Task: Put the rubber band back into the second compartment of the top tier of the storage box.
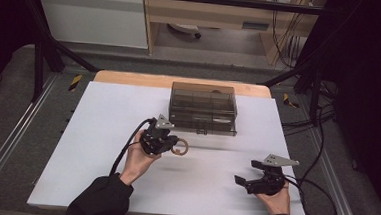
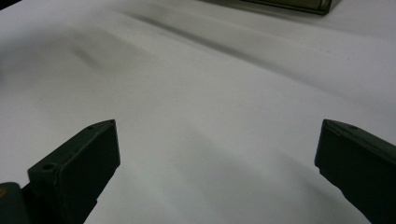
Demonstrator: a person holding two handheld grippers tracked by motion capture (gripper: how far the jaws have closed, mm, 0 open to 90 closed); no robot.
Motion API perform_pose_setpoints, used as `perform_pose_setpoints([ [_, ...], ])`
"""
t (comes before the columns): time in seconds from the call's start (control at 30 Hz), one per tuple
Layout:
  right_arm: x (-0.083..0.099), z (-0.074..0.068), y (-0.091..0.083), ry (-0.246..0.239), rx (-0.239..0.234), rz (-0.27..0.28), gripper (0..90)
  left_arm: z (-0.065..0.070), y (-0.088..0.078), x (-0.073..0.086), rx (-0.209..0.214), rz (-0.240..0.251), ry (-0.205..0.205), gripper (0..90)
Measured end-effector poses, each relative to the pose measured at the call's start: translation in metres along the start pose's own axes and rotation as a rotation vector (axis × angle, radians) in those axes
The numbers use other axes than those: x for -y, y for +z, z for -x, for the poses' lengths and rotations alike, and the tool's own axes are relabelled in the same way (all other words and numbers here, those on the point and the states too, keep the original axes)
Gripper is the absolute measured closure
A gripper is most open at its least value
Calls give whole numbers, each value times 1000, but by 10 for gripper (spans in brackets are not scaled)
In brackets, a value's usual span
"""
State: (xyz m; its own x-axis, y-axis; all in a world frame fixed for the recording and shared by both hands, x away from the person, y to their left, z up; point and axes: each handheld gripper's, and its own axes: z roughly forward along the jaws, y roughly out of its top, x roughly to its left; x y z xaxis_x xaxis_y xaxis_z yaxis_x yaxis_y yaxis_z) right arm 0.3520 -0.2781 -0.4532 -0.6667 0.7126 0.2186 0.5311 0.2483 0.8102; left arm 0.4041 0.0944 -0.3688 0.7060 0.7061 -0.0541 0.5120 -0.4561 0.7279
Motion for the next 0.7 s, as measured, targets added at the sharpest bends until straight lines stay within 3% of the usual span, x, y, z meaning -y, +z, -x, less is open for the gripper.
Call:
perform_pose_setpoints([
  [0.07,0,0,0,2,1,0,7,-2,1,-5,-4,22,39,849],
  [0.7,0,0,0,2,-1,1,7,2,9,-26,-2,20,47,849],
])
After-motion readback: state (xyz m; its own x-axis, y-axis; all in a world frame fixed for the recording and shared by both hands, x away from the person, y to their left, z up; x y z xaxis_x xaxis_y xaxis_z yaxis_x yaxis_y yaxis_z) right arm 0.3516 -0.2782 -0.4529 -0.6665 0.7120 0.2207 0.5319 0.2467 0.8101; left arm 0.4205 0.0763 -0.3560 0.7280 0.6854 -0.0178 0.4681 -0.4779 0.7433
